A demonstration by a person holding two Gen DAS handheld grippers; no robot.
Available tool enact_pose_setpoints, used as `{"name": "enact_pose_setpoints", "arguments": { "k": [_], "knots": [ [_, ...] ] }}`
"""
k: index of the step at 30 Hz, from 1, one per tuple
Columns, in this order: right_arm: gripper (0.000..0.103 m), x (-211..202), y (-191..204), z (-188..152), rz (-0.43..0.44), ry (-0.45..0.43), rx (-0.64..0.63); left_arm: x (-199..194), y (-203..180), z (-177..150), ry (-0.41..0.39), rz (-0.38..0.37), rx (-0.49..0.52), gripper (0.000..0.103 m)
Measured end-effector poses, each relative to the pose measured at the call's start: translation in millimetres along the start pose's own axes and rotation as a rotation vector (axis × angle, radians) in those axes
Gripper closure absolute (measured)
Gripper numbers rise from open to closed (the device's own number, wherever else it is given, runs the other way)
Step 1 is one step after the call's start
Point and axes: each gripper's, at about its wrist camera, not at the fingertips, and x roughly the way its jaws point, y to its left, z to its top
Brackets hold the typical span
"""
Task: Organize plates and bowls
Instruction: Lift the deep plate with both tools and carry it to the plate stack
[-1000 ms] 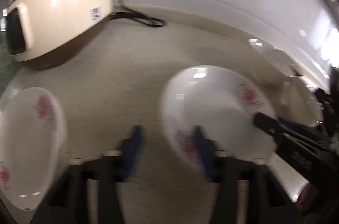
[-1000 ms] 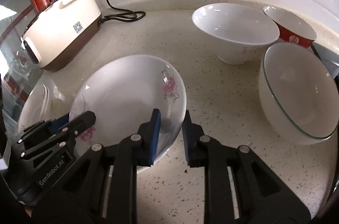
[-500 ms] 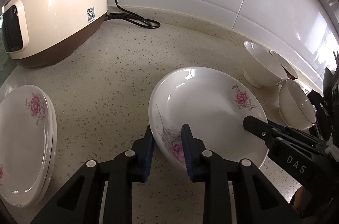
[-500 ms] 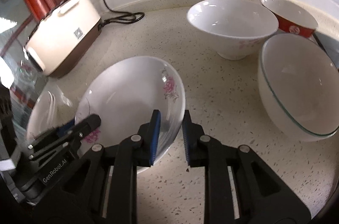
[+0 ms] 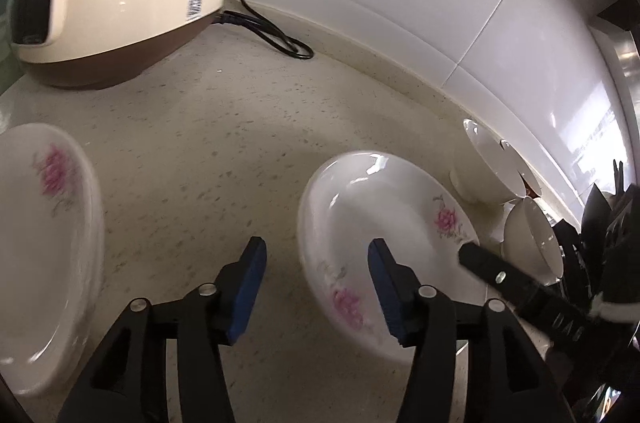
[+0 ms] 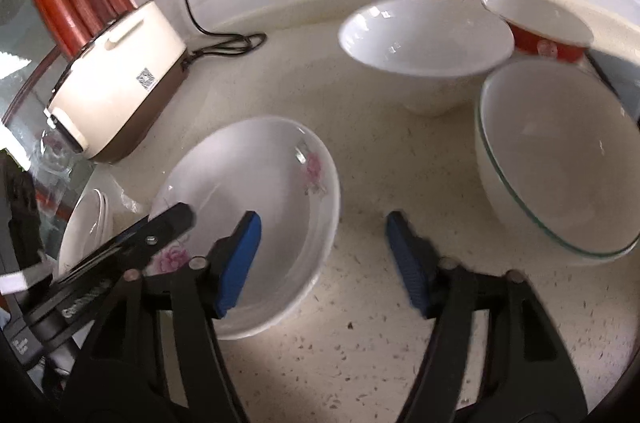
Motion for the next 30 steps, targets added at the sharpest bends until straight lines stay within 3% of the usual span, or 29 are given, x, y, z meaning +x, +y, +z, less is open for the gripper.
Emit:
{"name": "enact_pose_setpoints", "arguments": {
  "k": [1, 4, 6, 9, 30],
  "knots": [
    [0.076, 1.9, 1.6, -0.7, -0.005, 0.007, -0.003, 3.8, -4.4, 2.2, 0.003, 0.005, 0.018, 0.049],
    [0.076, 1.4, -1.5, 0.8, -0.03, -0.012, 0.011, 12.2, -16.7, 4.6, 0.015, 0.005, 0.063, 0.054],
    [0.078, 1.7, -8.0, 1.8, 0.01, -0.008, 0.048, 14.0, -22.3, 3.3, 0.011, 0.066, 0.086, 0.074],
    [0.078, 2.3, -4.9, 1.6, 0.028, -0.008, 0.038, 14.3, -11.9, 4.2, 0.019, 0.023, 0.04, 0.087],
    [0.078, -30.5, 0.4, 2.1, 0.162, -0.108, 0.025, -29.2, -9.1, 2.7, -0.099, 0.056, 0.049, 0.087]
  ]
}}
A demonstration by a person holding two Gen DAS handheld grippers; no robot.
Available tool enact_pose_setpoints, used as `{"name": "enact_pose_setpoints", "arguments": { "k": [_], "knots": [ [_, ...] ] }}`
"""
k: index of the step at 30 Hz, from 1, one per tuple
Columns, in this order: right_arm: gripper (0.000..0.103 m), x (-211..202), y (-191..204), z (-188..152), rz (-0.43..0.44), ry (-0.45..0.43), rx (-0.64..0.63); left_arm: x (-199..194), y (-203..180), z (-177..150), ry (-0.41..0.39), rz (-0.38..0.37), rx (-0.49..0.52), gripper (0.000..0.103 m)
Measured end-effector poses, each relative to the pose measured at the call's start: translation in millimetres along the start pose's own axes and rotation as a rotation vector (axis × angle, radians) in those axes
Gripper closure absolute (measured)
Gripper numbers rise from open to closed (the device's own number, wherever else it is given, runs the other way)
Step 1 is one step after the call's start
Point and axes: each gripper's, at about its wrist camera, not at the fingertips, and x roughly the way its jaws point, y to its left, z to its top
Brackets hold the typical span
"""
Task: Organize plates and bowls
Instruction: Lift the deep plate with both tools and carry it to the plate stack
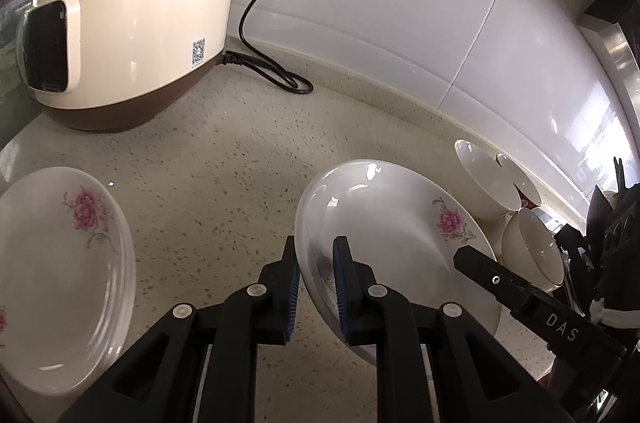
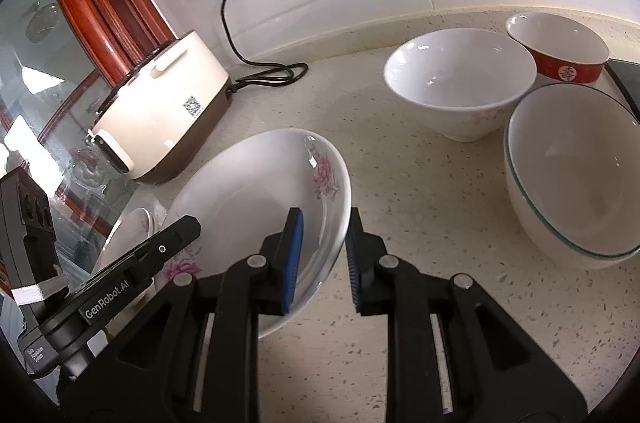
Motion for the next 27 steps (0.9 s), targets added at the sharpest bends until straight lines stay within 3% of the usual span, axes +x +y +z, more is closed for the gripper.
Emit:
{"name": "enact_pose_setpoints", "arguments": {
  "k": [15, 27],
  "knots": [
    [0.078, -1.3, 41.8, -8.2, 0.087, -0.029, -0.112, -27.9, 22.1, -5.0, -0.04, 0.028, -0.032, 0.087],
    [0.078, 8.9, 79.9, -16.1, 0.168, -0.015, -0.144, -55.4, 62.5, -8.1, -0.075, 0.065, -0.08, 0.087]
  ]
}}
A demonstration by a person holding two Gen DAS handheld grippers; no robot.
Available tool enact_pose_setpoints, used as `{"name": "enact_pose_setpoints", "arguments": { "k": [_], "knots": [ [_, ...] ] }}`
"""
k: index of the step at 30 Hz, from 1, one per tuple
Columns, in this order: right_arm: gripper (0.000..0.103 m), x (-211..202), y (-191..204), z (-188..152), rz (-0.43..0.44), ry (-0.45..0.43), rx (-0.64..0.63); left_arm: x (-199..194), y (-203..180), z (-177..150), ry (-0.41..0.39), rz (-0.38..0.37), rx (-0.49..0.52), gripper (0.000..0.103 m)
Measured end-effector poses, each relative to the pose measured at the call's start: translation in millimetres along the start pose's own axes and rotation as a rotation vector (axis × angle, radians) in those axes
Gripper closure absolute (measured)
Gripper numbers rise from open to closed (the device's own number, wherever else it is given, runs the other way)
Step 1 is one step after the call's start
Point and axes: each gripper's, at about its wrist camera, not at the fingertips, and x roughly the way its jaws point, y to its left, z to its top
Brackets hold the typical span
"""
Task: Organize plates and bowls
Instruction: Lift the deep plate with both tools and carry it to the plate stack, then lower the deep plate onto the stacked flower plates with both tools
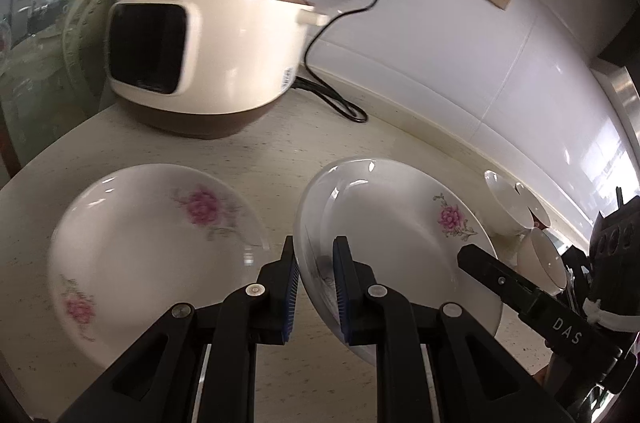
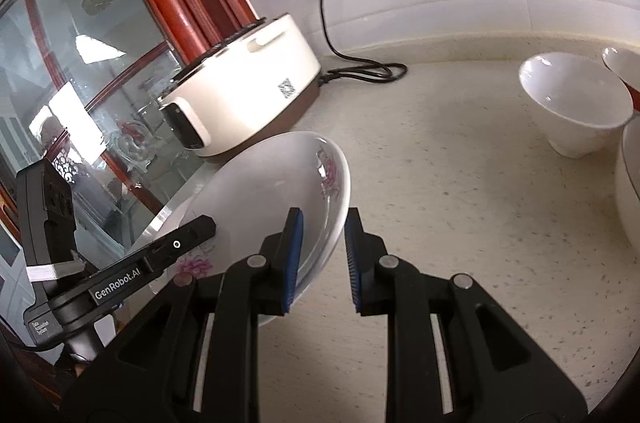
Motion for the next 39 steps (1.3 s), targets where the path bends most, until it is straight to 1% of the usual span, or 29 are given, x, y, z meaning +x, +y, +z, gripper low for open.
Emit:
{"name": "enact_pose_setpoints", "arguments": {
  "k": [6, 15, 22, 28, 32, 35, 39],
  "knots": [
    [0.078, 13.7, 28.3, -0.9, -0.005, 0.034, -0.028, -9.9, 21.9, 2.5, -0.014, 0.009, -0.027, 0.086],
    [0.078, 36.5, 73.0, -1.7, -0.016, 0.063, -0.083, -23.0, 65.9, 9.8, -0.035, 0.024, -0.097, 0.085],
    [0.078, 56.0, 89.0, -12.4, -0.005, 0.103, -0.091, -20.8, 93.5, 15.7, -0.049, 0.037, -0.139, 0.085],
    [0.078, 69.0, 98.4, -20.0, -0.003, 0.126, -0.1, -20.9, 113.2, 18.0, -0.062, 0.067, -0.154, 0.085],
    [0.078, 76.1, 106.3, -26.2, -0.027, 0.137, -0.133, -22.8, 119.8, 15.2, -0.064, 0.089, -0.153, 0.085],
    [0.078, 78.8, 108.8, -26.9, -0.045, 0.128, -0.155, -21.1, 126.1, 13.2, -0.057, 0.1, -0.158, 0.085],
    [0.078, 79.5, 109.8, -27.5, -0.066, 0.124, -0.17, -17.2, 129.6, 10.4, -0.043, 0.103, -0.158, 0.085]
  ]
}}
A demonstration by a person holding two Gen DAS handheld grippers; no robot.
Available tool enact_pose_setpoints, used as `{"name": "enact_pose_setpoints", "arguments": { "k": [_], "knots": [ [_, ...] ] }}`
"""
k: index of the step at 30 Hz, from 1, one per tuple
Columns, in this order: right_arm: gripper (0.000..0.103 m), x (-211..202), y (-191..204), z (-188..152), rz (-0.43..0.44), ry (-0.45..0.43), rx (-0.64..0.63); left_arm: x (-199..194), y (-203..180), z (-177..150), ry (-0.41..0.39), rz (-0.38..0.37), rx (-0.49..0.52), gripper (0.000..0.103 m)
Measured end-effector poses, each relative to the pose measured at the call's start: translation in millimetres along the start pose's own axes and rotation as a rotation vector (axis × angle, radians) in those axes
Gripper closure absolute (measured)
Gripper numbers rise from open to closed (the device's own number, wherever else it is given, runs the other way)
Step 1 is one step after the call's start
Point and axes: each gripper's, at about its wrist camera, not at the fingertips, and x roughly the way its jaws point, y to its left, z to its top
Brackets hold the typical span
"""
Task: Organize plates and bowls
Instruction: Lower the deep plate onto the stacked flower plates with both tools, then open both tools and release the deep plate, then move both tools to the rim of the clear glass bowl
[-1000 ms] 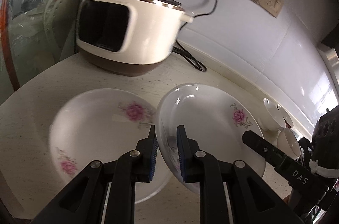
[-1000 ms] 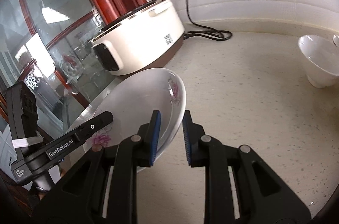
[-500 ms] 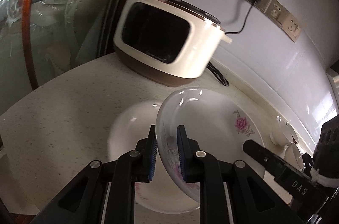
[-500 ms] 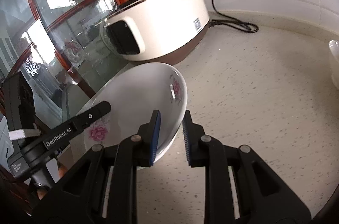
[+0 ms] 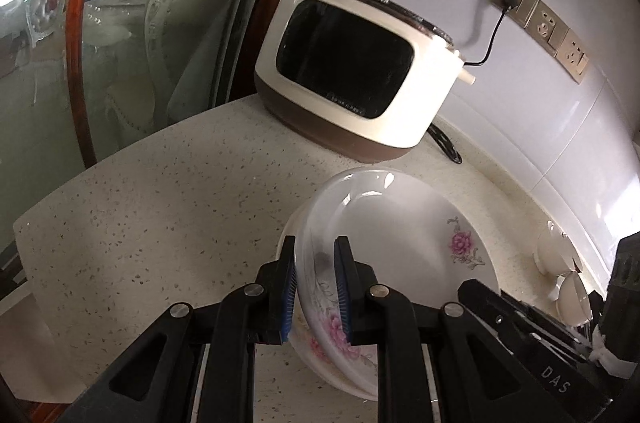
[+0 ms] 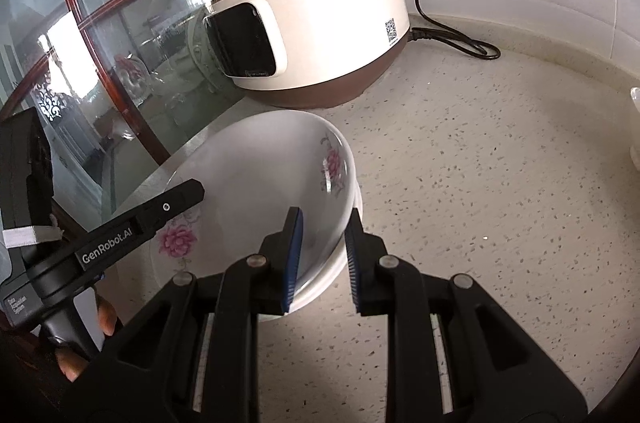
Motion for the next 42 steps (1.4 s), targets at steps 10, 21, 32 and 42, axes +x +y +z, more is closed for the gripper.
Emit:
{"name": "enact_pose_setpoints", "arguments": {
  "k": [10, 21, 32, 42],
  "knots": [
    [0.078, 1.7, 10.8, -4.5, -0.061, -0.007, -0.075, -0.3, -1.8, -2.2, -0.01, 0.011, 0.011, 0.085],
    [0.061, 4.4, 16.1, -9.2, -0.037, 0.004, -0.101, -4.5, -0.1, -9.3, -0.016, 0.026, 0.012, 0.08],
    [0.033, -18.2, 44.6, -16.3, -0.03, -0.062, -0.247, -12.5, -2.0, -13.2, -0.028, 0.059, 0.008, 0.075],
    [0.033, -36.3, -2.7, -21.2, -0.019, -0.074, -0.067, -34.6, -31.3, -9.3, -0.182, 0.261, 0.192, 0.028]
  ]
}}
